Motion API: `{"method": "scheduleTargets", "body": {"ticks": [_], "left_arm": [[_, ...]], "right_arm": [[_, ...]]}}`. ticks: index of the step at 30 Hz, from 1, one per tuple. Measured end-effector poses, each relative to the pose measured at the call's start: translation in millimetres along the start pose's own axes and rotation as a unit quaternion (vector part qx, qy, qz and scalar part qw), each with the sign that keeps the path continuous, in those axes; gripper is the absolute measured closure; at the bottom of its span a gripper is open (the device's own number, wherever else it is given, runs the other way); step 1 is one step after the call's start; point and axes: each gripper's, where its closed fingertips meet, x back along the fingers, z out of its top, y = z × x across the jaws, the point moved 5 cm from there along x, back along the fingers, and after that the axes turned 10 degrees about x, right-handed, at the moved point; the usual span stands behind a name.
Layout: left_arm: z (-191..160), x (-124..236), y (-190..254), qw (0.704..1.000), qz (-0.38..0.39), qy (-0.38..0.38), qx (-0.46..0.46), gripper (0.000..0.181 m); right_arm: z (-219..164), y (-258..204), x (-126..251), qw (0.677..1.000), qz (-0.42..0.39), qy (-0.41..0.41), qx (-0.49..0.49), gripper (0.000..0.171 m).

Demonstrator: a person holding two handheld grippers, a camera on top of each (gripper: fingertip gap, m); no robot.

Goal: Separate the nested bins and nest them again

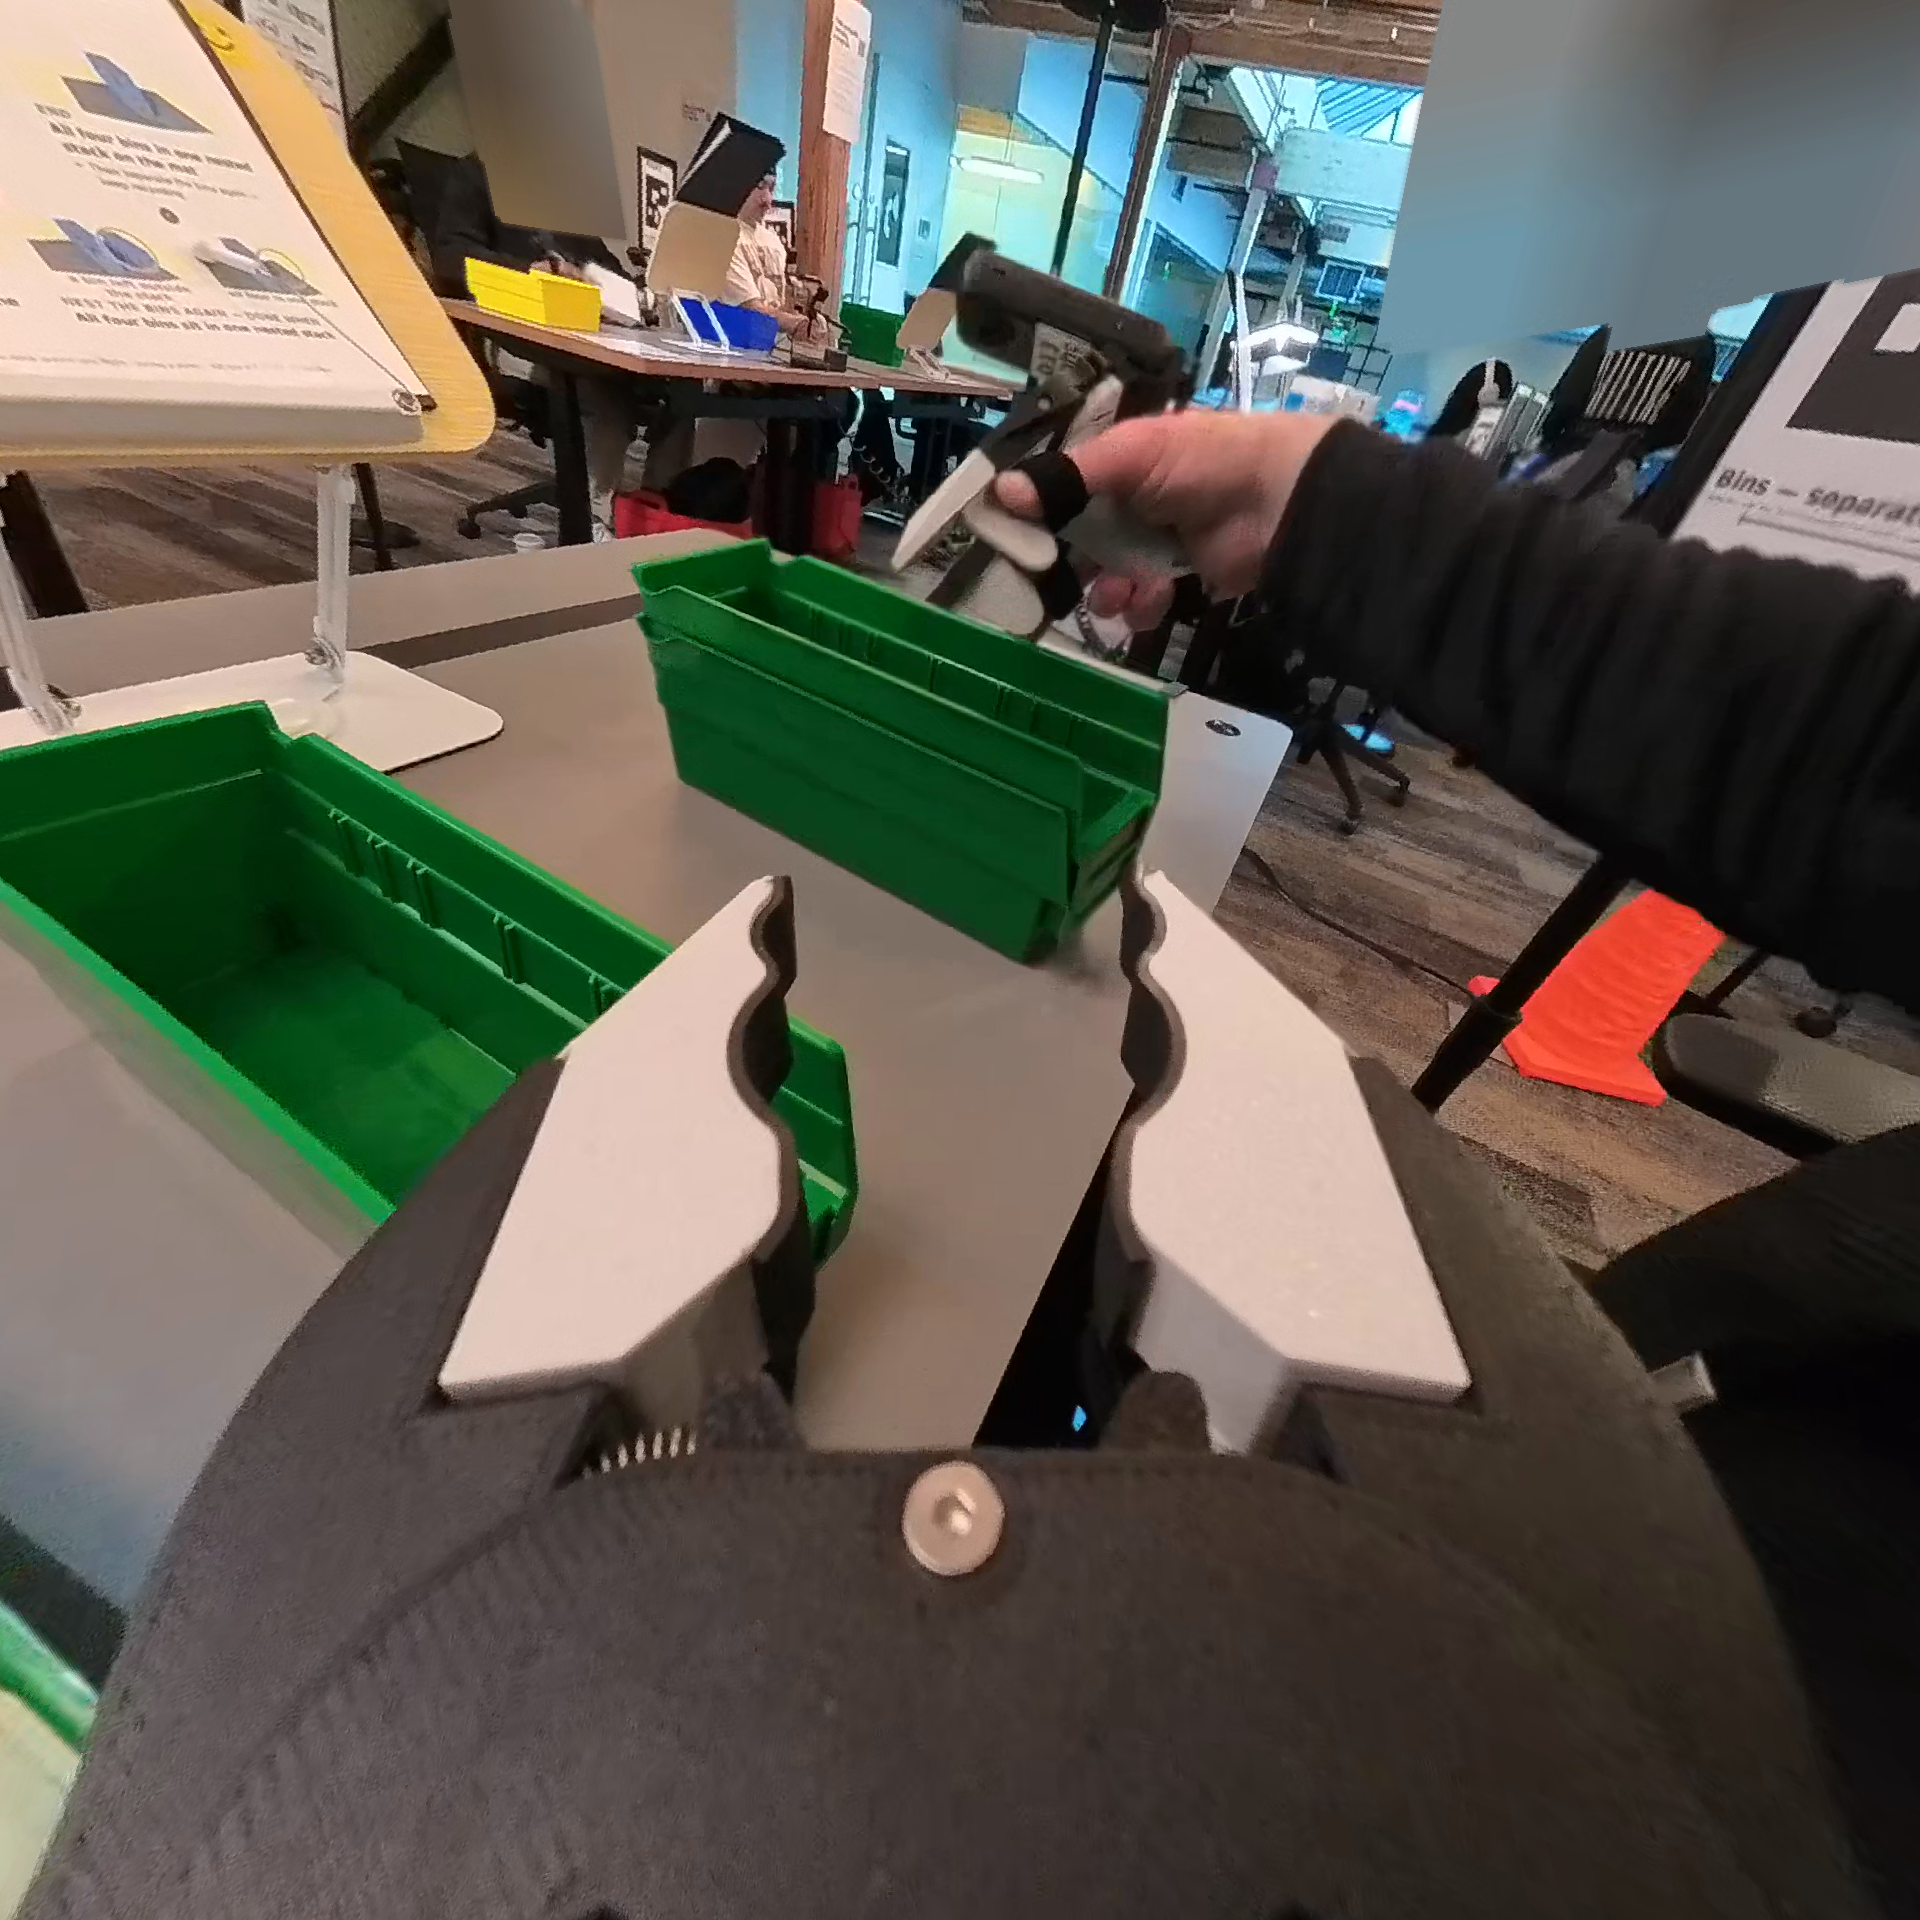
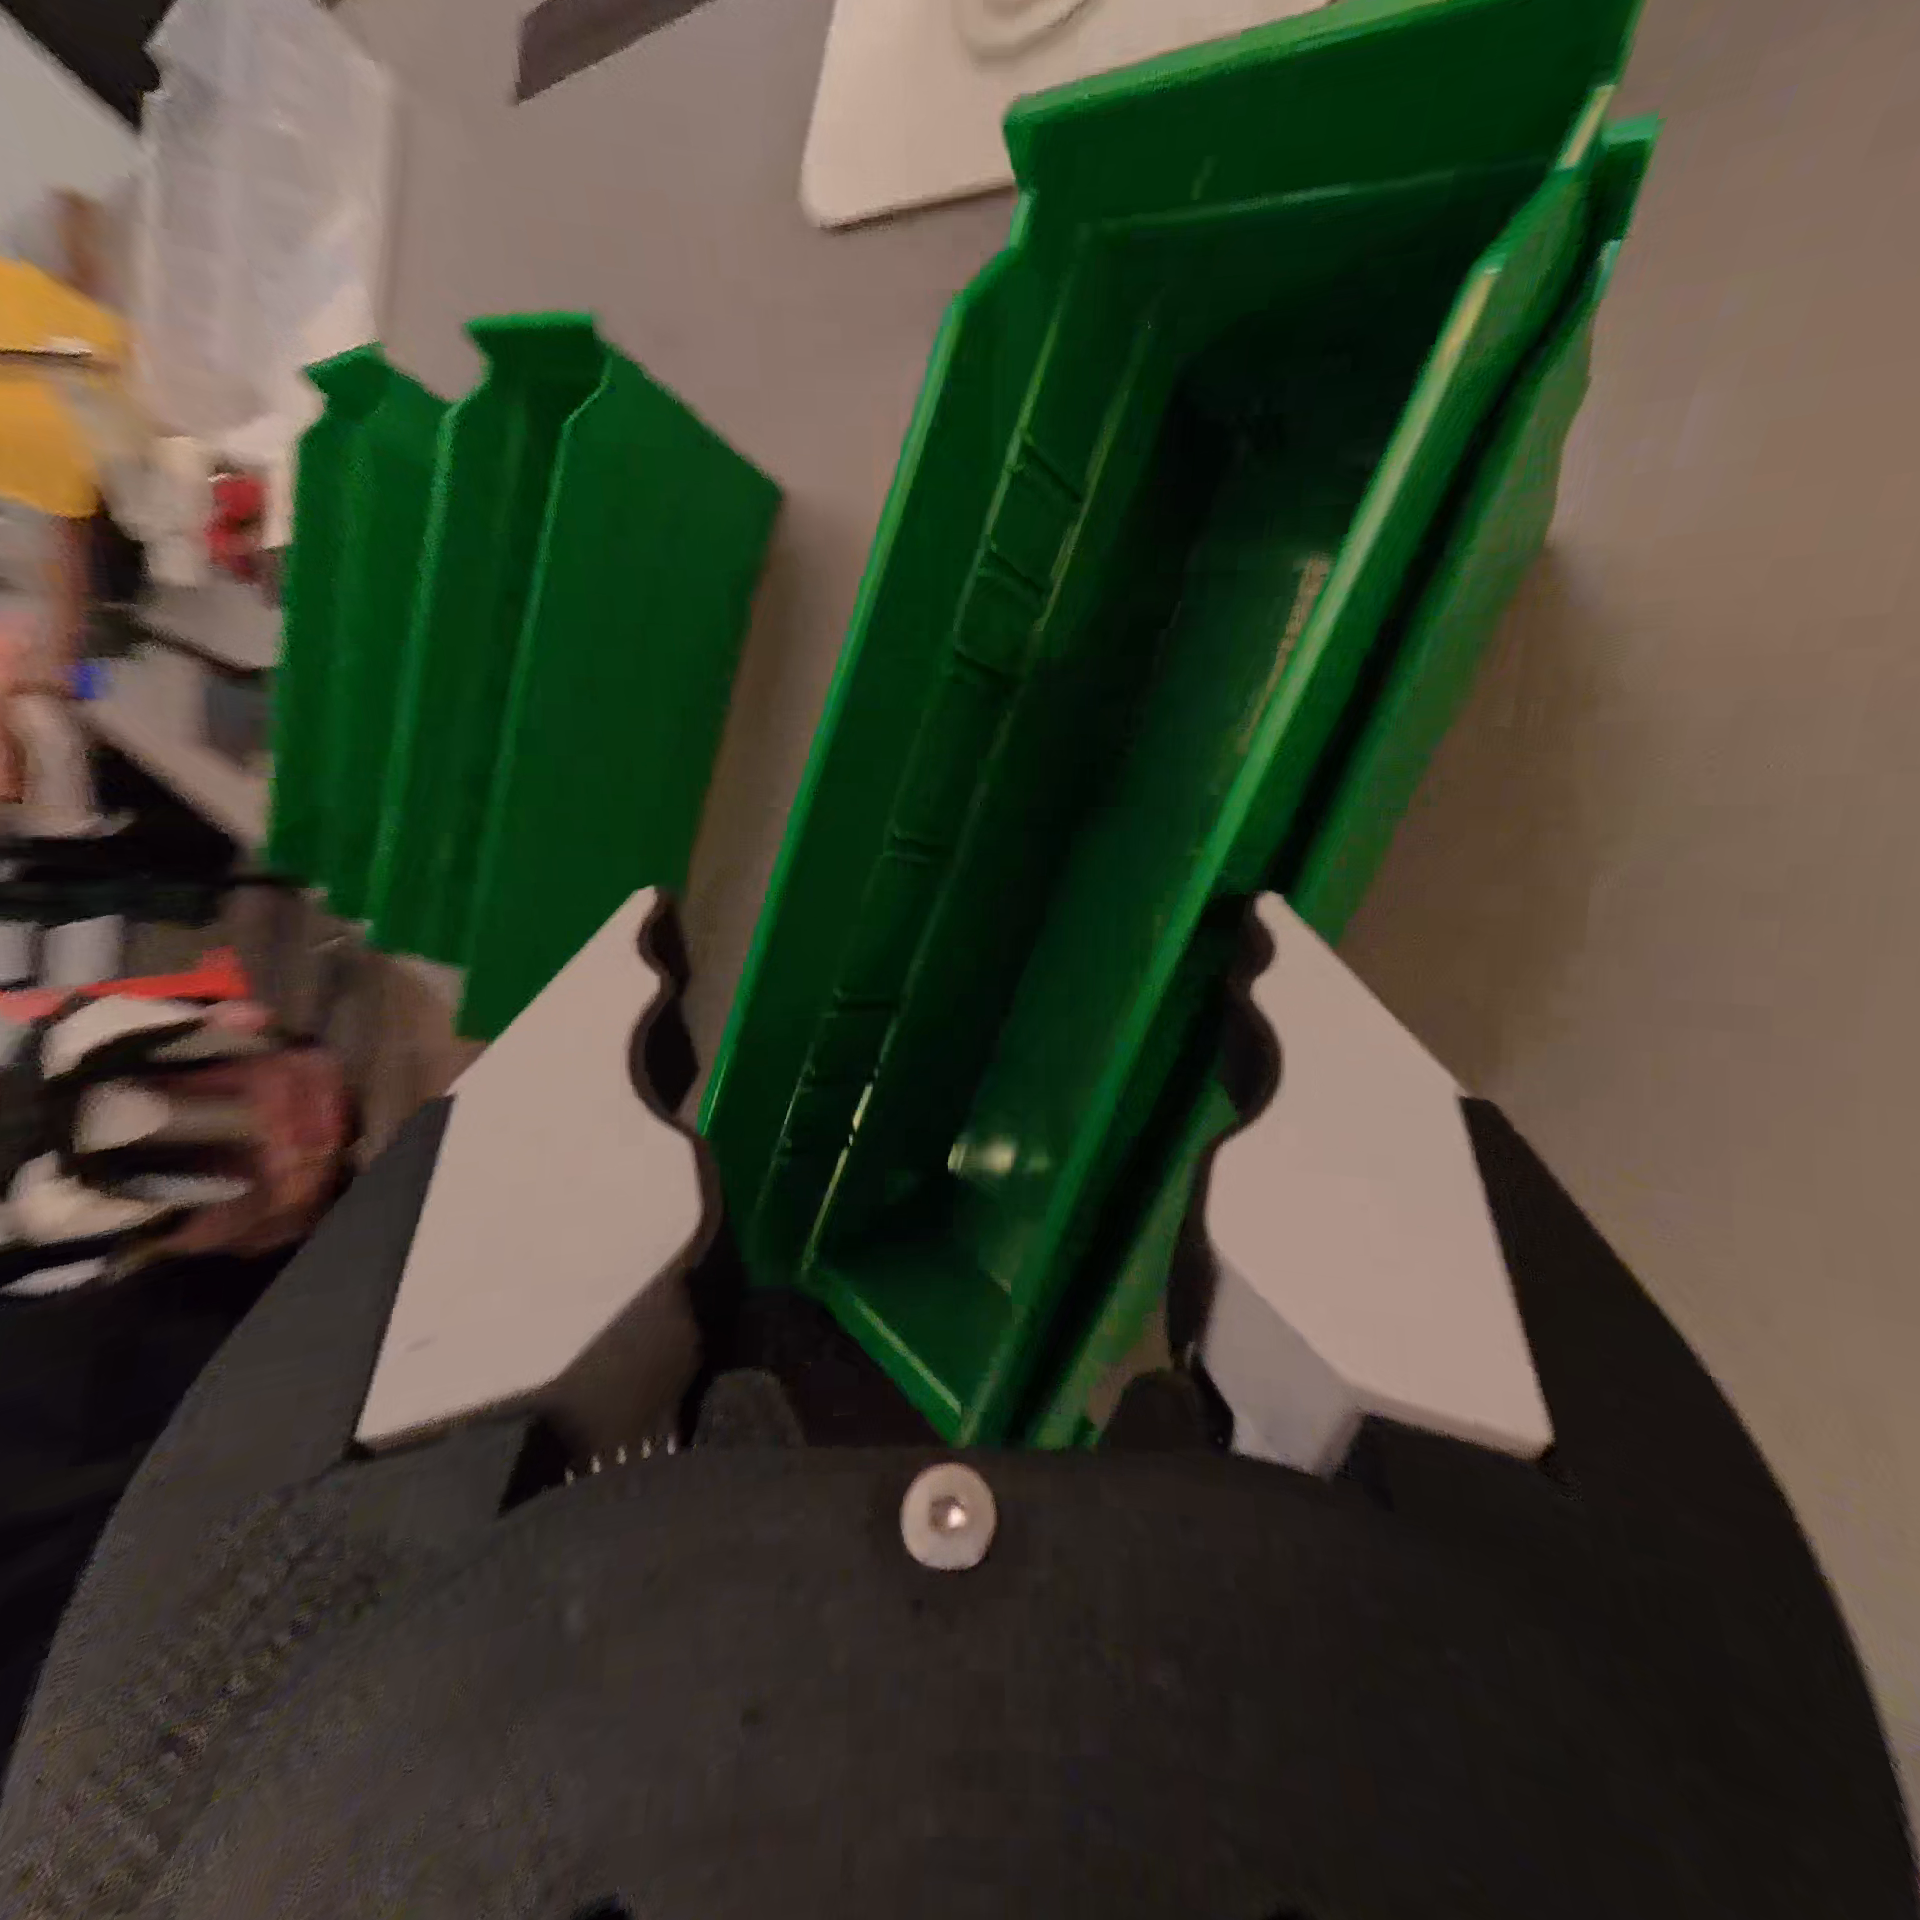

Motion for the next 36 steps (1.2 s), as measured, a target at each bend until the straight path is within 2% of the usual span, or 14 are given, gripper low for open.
{"method": "scheduleTargets", "body": {"ticks": [2, 3, 6, 8, 12, 15, 18, 21, 24, 30, 31, 33, 35, 36], "left_arm": [[-2, -2, 1, 1.000, 0.001, -0.005, -0.004, 0.120], [-2, -2, 1, 1.000, 0.001, -0.006, -0.006, 0.120], [-2, -5, 5, 1.000, -0.003, -0.008, -0.011, 0.120], [-2, -12, 12, 0.999, -0.009, -0.016, -0.029, 0.119], [-1, -40, 39, 0.995, -0.042, -0.051, -0.077, 0.116], [-10, -58, 49, 0.989, -0.044, -0.078, -0.115, 0.117], [-25, -65, 48, 0.988, -0.047, -0.097, -0.111, 0.118], [-26, -64, 47, 0.987, -0.036, -0.096, -0.124, 0.118], [-18, -53, 37, 0.987, -0.002, -0.080, -0.137, 0.118], [-4, -13, 25, 0.991, 0.041, -0.044, -0.118, 0.120], [-7, -7, 24, 0.991, 0.047, -0.045, -0.121, 0.122], [-14, 1, 20, 0.990, 0.054, -0.054, -0.119, 0.123], [-10, 5, 17, 0.990, 0.055, -0.047, -0.118, 0.122], [-7, 7, 17, 0.990, 0.055, -0.039, -0.121, 0.123]], "right_arm": [[-1, 7, 2, 1.000, 0.015, -0.016, -0.012, 0.078], [0, 8, 3, 0.999, 0.028, -0.017, -0.016, 0.078], [5, 0, 8, 0.999, 0.049, 0.005, 0.013, 0.113], [2, 0, 5, 0.999, 0.034, -0.010, 0.023, 0.116], [-1, -5, 4, 0.999, 0.022, -0.013, 0.044, 0.108], [-3, -5, 10, 0.994, -0.076, -0.026, 0.078, 0.073], [10, -54, 9, 0.985, -0.102, -0.003, 0.137, 0.059], [18, -121, -16, 0.968, -0.095, -0.018, 0.231, 0.047], [18, -179, -50, 0.940, -0.057, -0.050, 0.333, 0.050], [24, -231, -113, 0.915, -0.025, -0.096, 0.391, 0.040], [23, -235, -124, 0.900, -0.038, -0.116, 0.419, 0.037], [17, -246, -146, 0.846, -0.034, -0.162, 0.506, 0.034], [11, -259, -165, 0.759, -0.005, -0.179, 0.626, 0.029], [6, -262, -171, 0.699, 0.007, -0.187, 0.690, 0.021]]}}
